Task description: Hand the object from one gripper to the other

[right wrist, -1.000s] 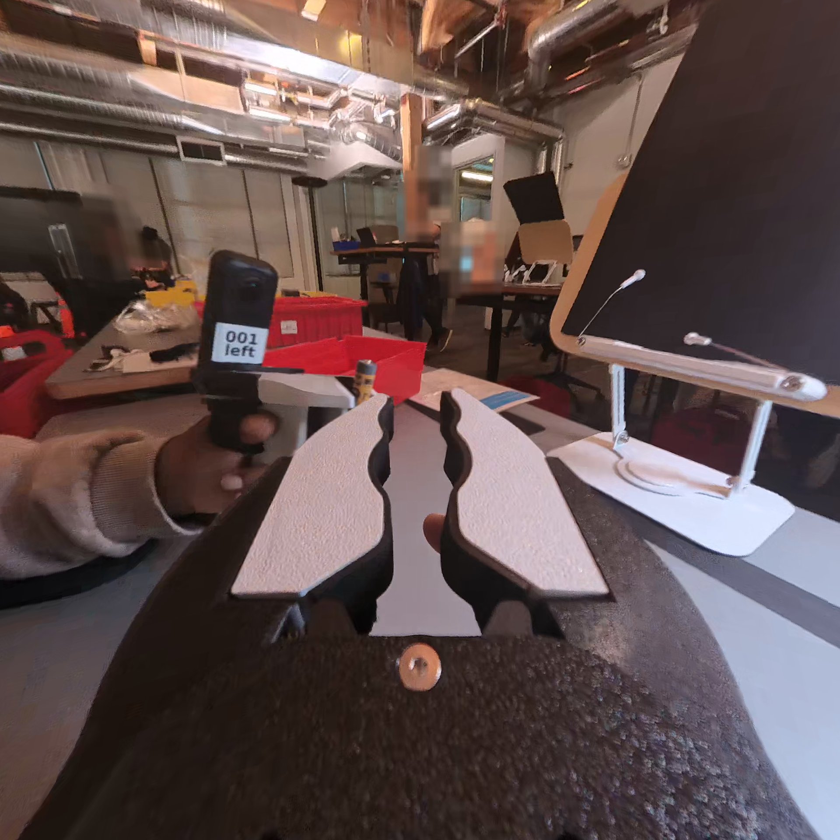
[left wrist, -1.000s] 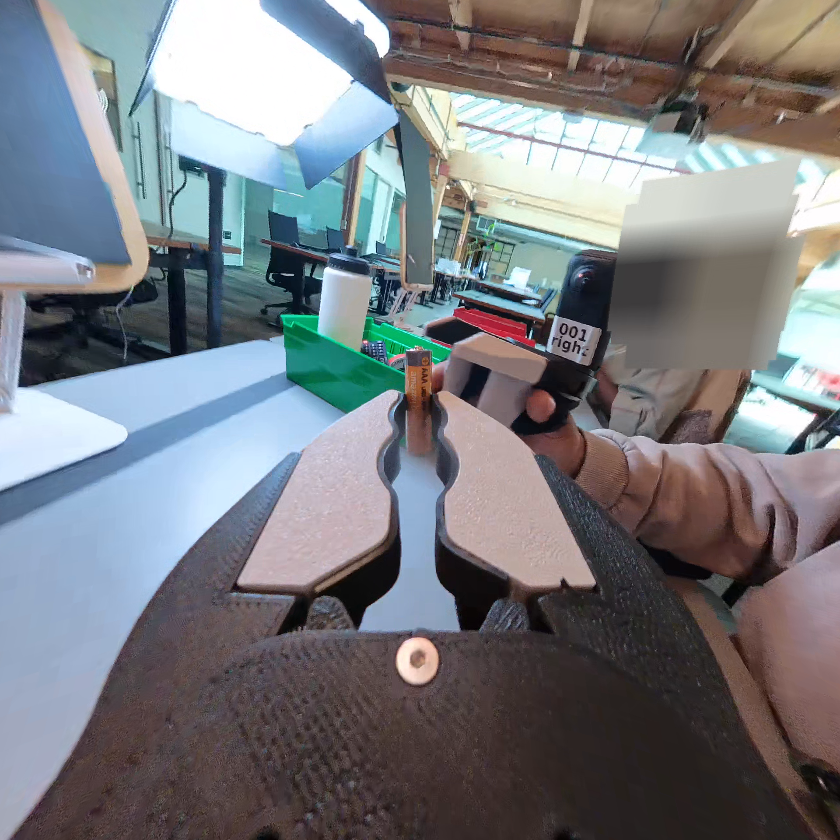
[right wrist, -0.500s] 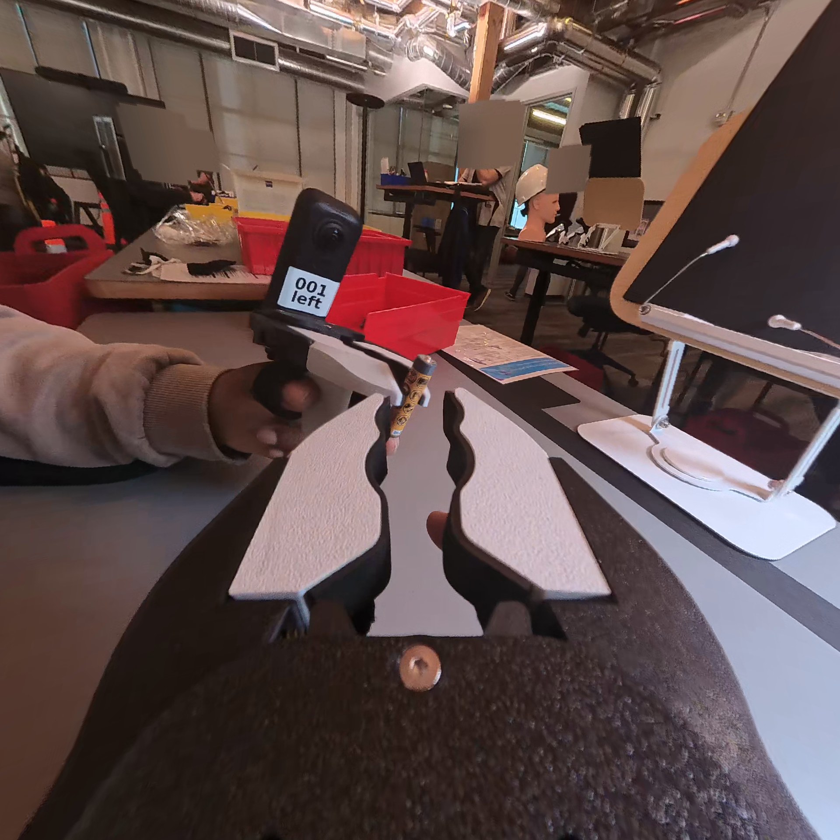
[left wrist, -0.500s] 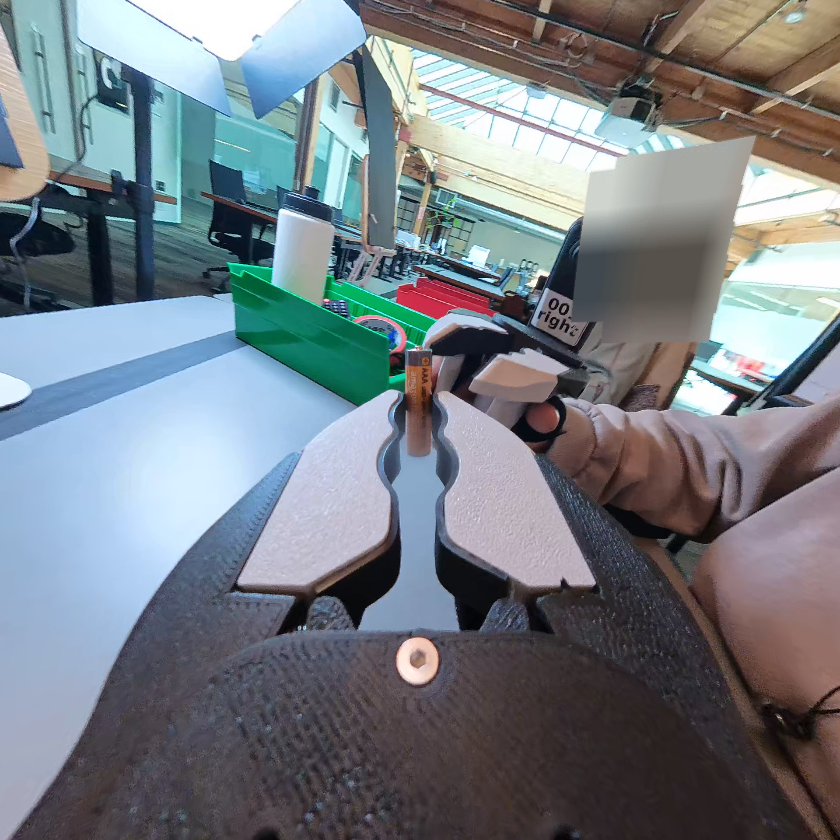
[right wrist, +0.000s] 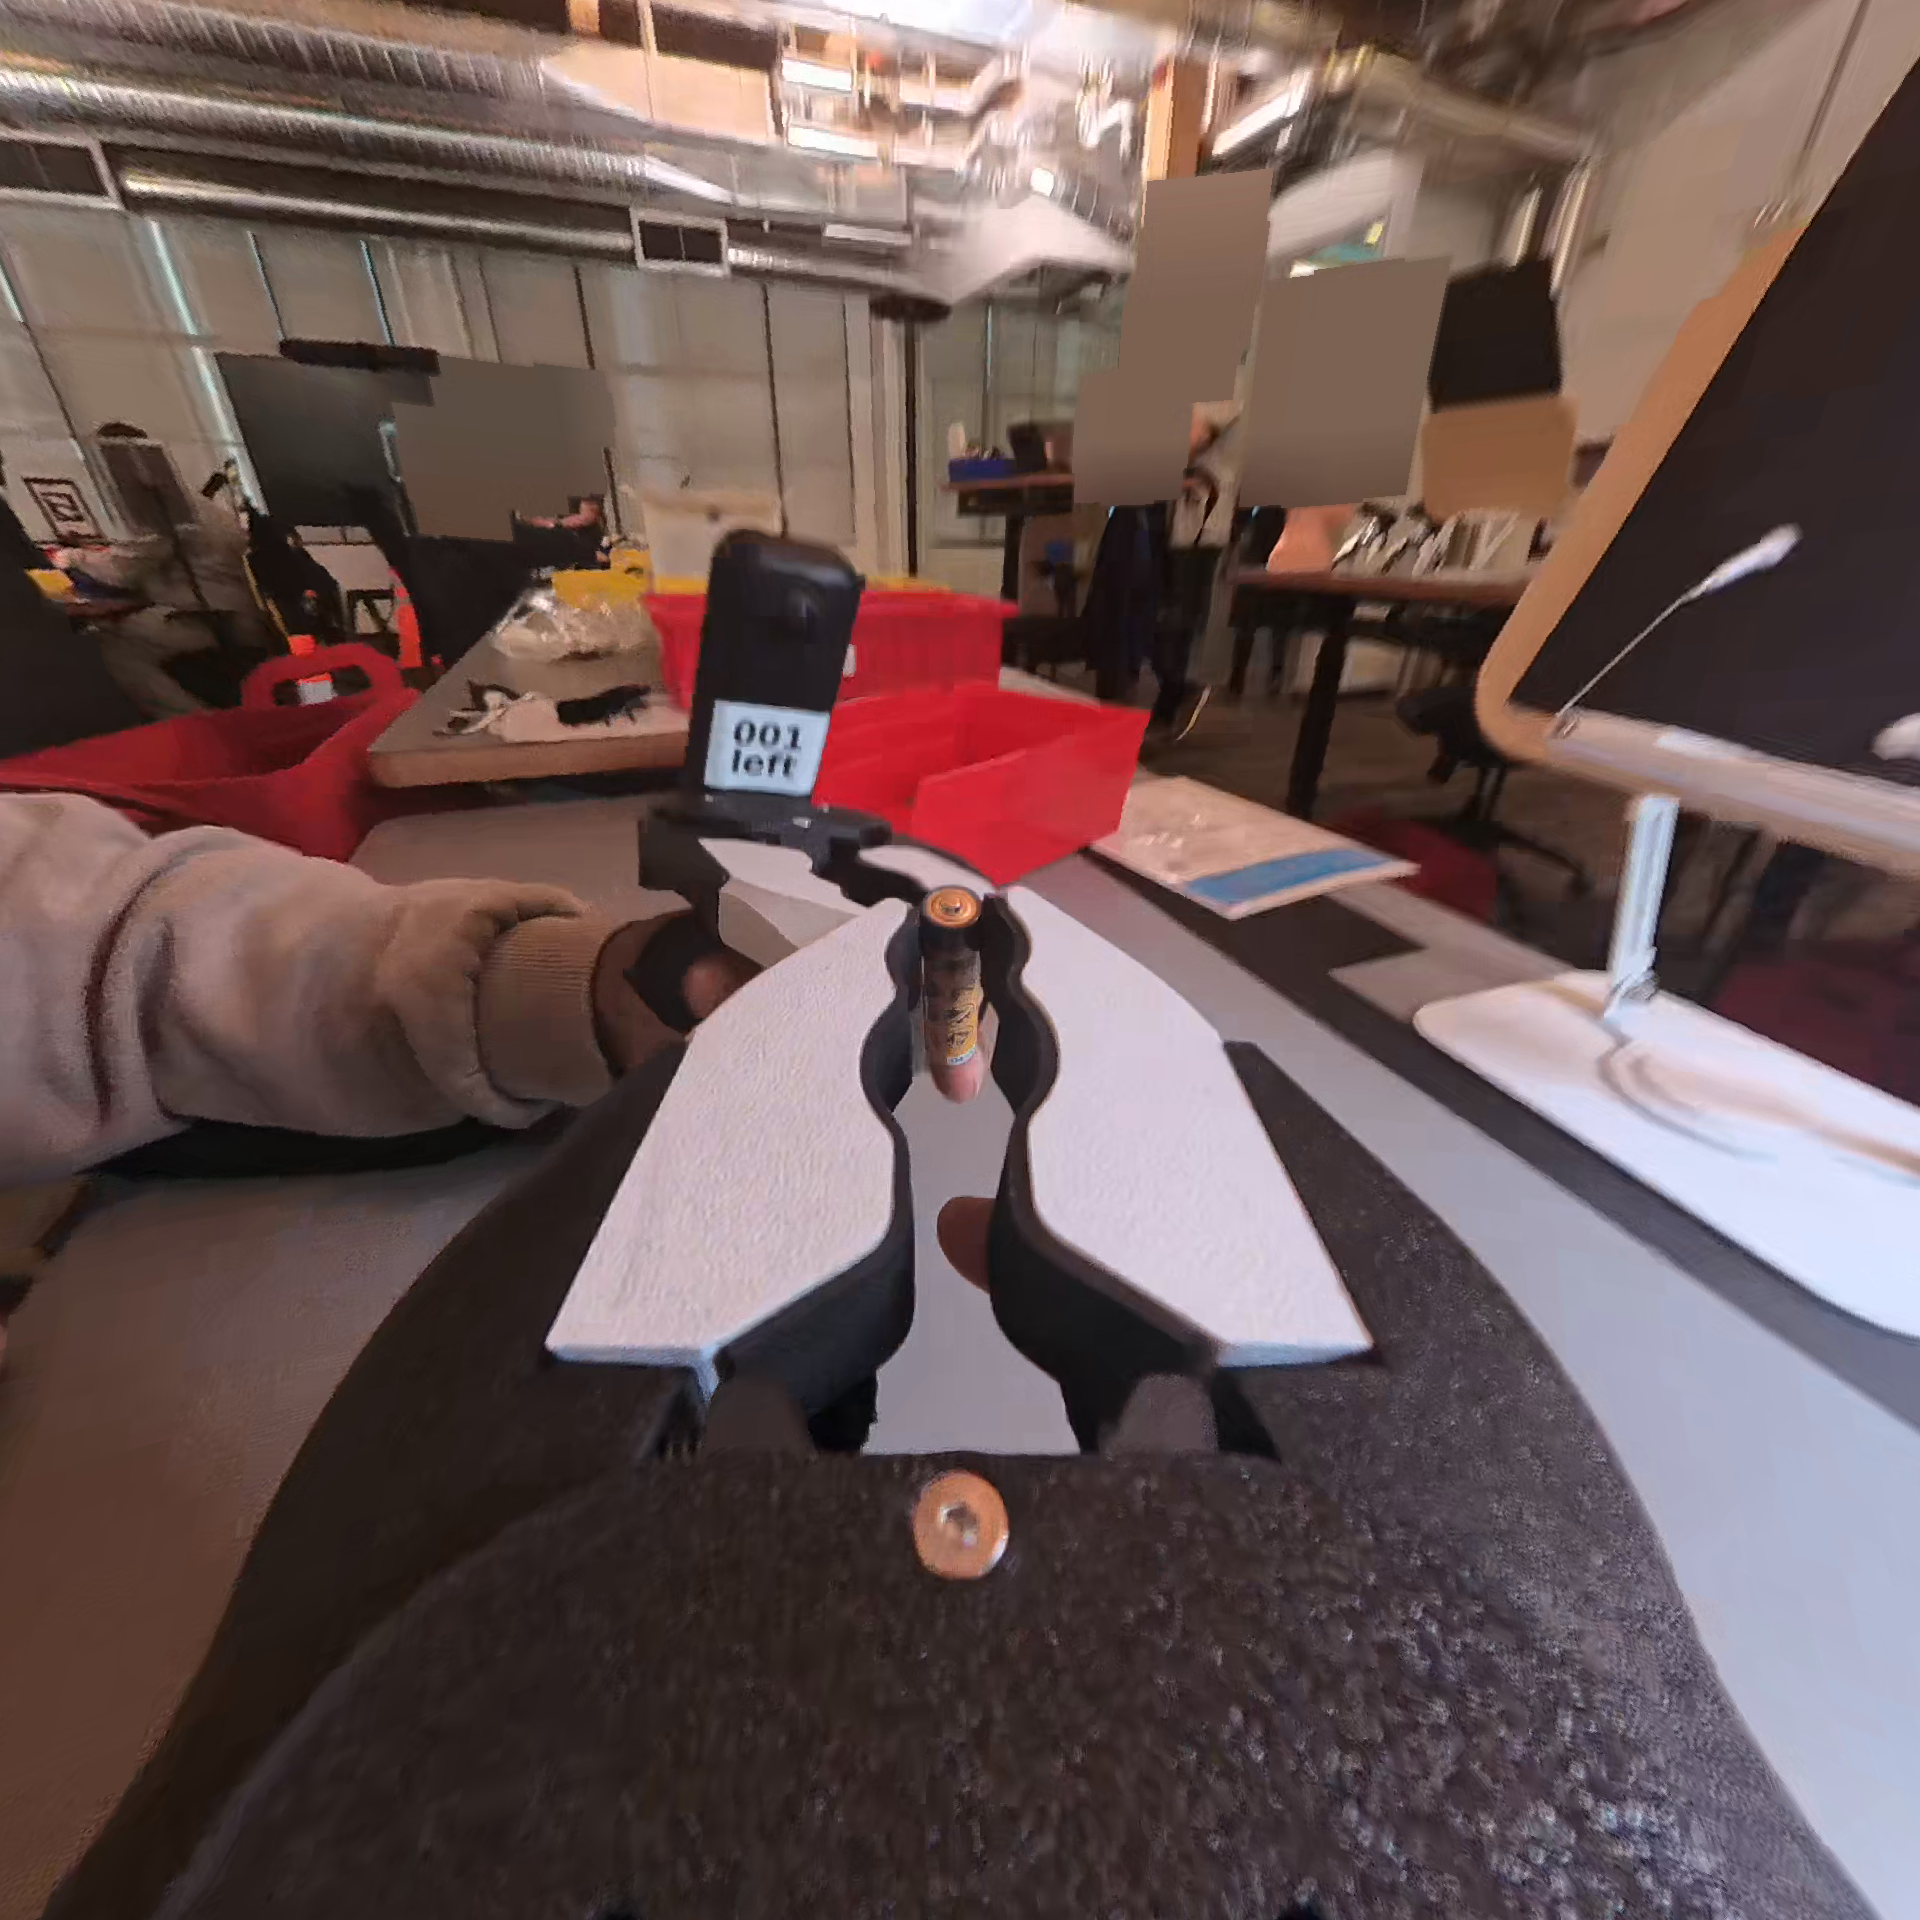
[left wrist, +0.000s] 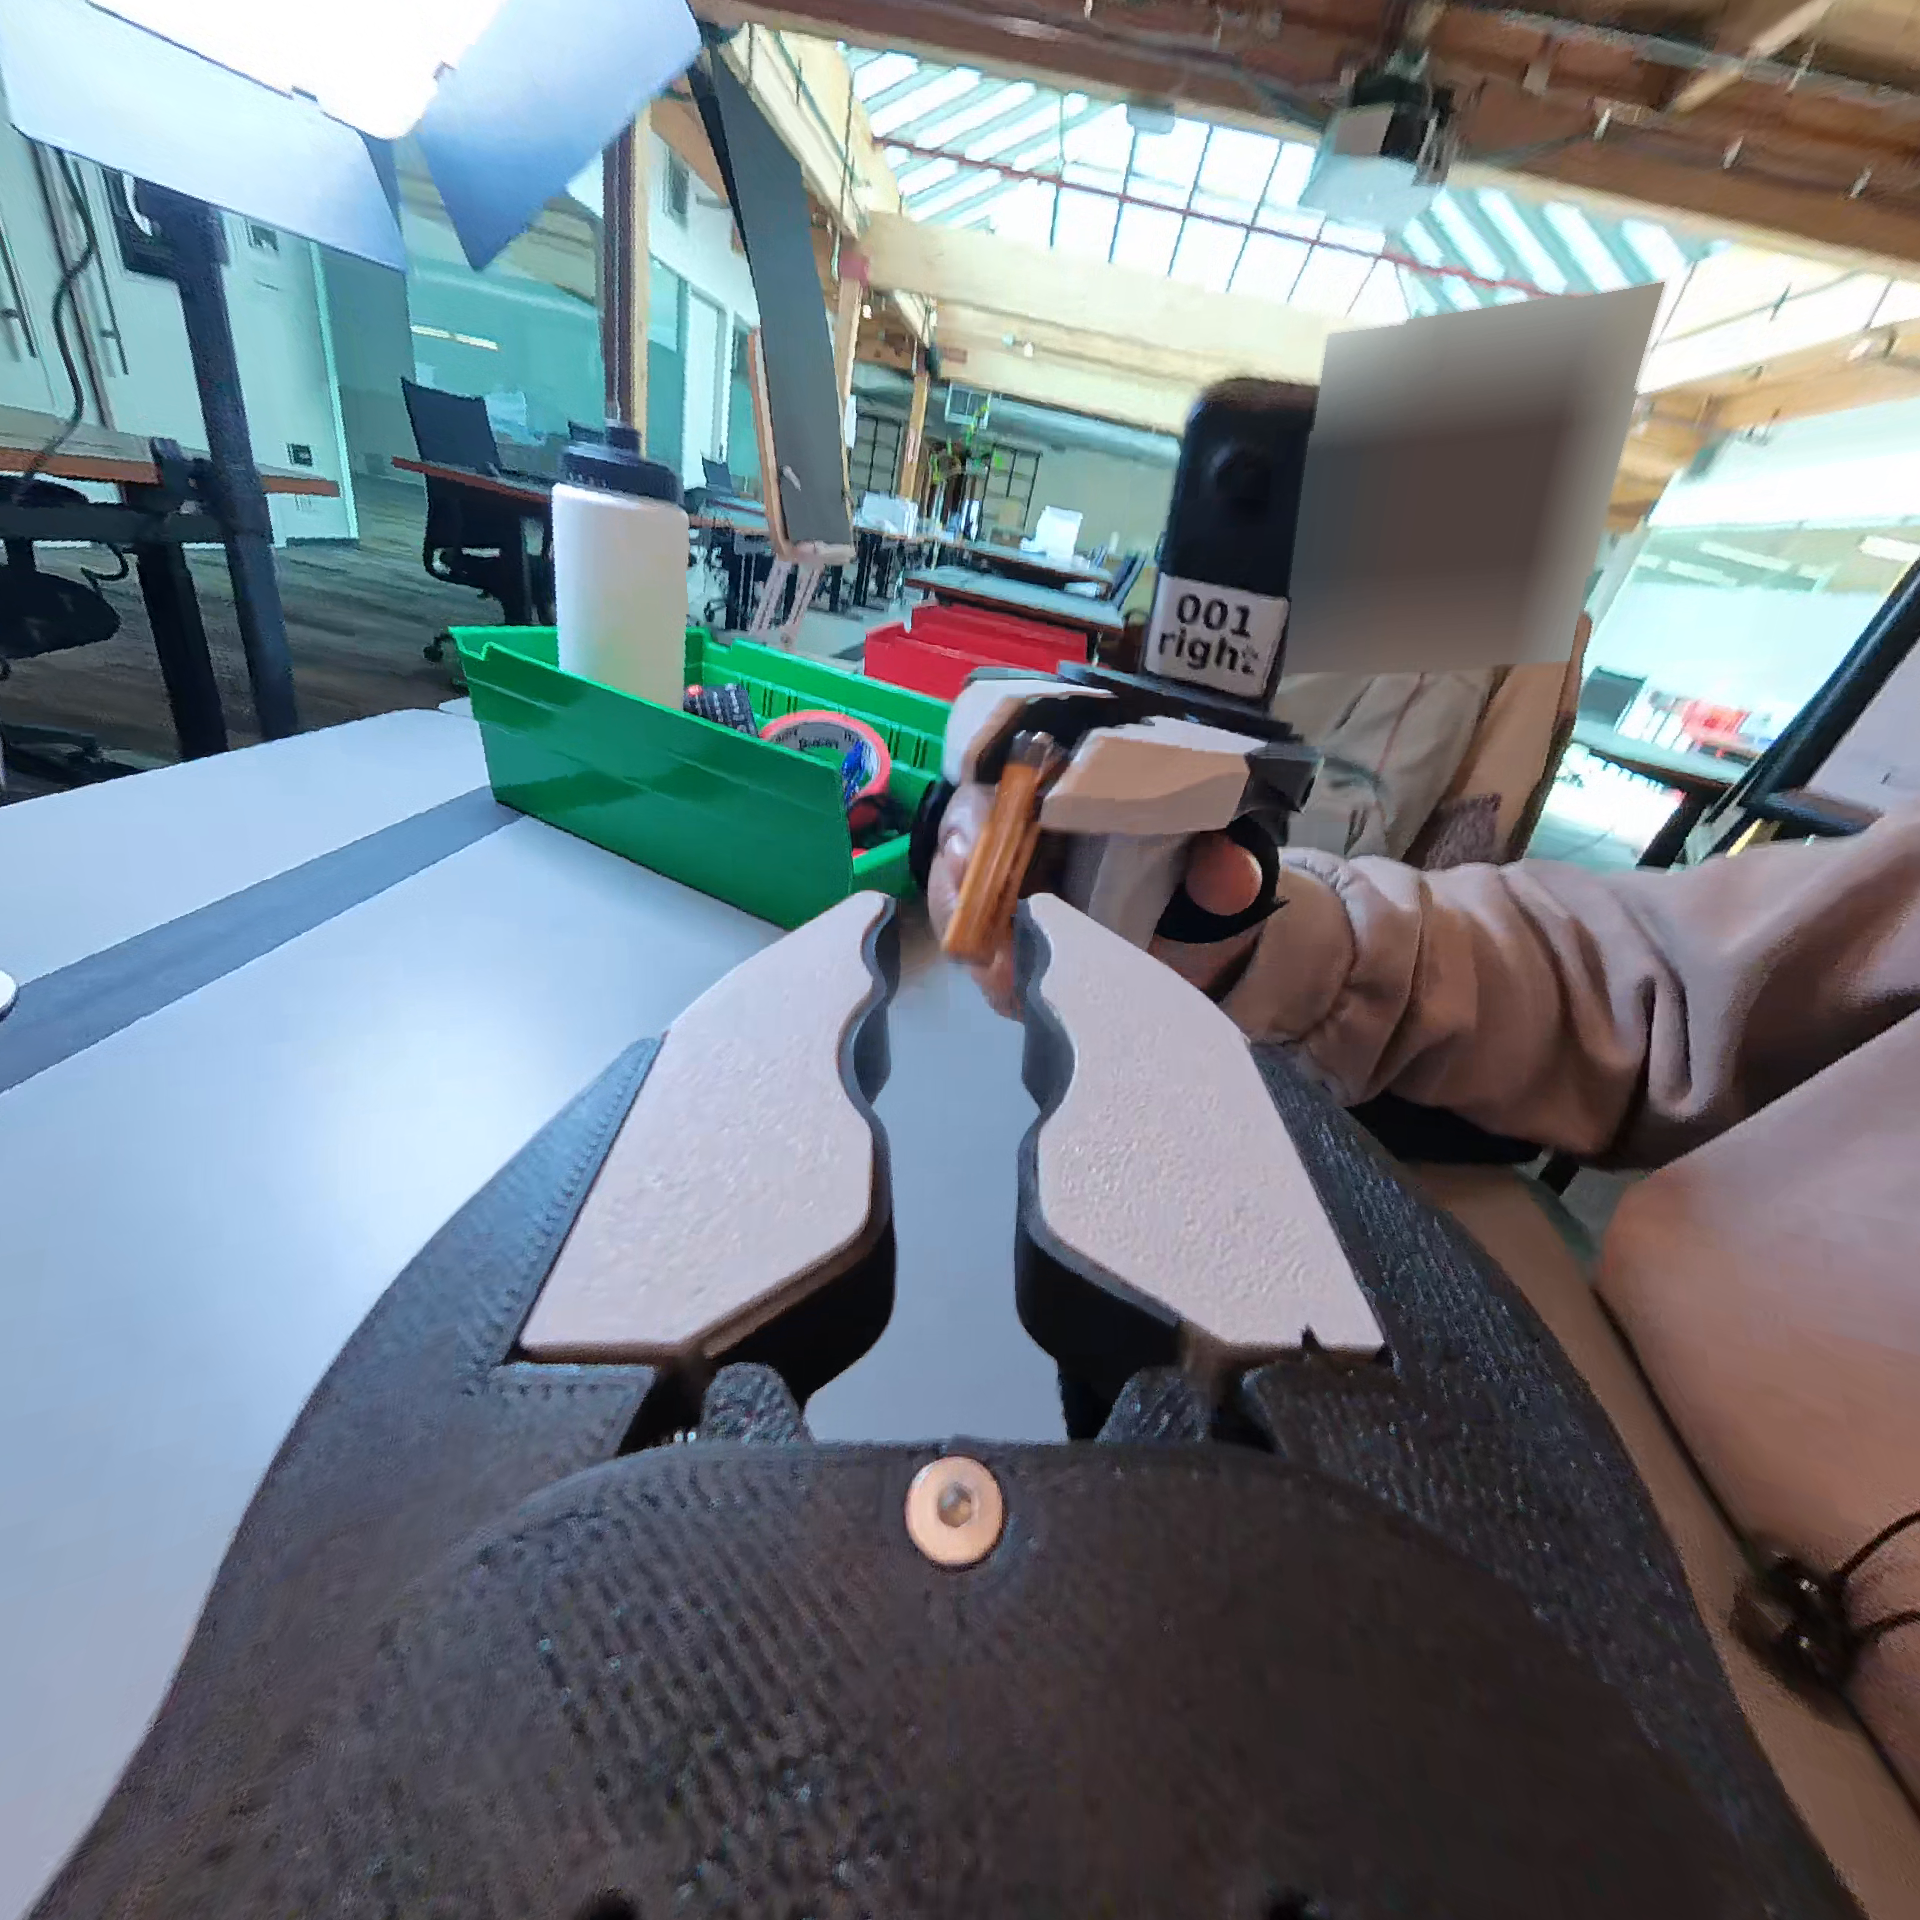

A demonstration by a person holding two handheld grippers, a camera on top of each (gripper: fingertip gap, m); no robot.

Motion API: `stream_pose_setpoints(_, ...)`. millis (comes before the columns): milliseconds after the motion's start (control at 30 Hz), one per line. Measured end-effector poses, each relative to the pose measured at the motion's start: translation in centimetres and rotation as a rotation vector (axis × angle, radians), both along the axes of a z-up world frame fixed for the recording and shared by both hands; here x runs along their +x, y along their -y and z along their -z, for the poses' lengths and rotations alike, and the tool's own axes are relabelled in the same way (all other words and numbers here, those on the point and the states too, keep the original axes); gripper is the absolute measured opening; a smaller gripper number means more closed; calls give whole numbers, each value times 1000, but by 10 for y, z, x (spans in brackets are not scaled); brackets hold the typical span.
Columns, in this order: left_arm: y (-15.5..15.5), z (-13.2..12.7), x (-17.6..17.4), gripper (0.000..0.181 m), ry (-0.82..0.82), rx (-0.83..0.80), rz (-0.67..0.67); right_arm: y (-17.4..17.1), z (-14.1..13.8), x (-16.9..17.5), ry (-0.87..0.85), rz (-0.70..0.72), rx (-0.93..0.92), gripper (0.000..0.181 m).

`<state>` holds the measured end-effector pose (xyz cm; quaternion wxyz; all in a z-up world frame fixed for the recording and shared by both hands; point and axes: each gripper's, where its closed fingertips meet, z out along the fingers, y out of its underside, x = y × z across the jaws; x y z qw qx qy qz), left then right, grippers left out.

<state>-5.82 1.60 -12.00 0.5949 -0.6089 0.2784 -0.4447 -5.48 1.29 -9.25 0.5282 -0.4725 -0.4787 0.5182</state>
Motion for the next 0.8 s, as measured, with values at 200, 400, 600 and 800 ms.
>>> stream_pose_setpoints(200, 6, -16, -2, 29, 386, -304, 231, 10, -44, 21, -210, 250, 440, 11)
stream_pose_setpoints(400, 32, -39, 18, 27, 624, -452, 524, 54, -21, -1, -156, 303, 913, 11)
stream_pose_setpoints(600, 32, -44, 11, 11, 573, -423, 491, 55, -18, -2, -133, 359, 1031, 11)
stream_pose_setpoints(800, 25, -46, 3, 23, 595, -412, 430, 37, -27, 6, -160, 407, 947, 11)
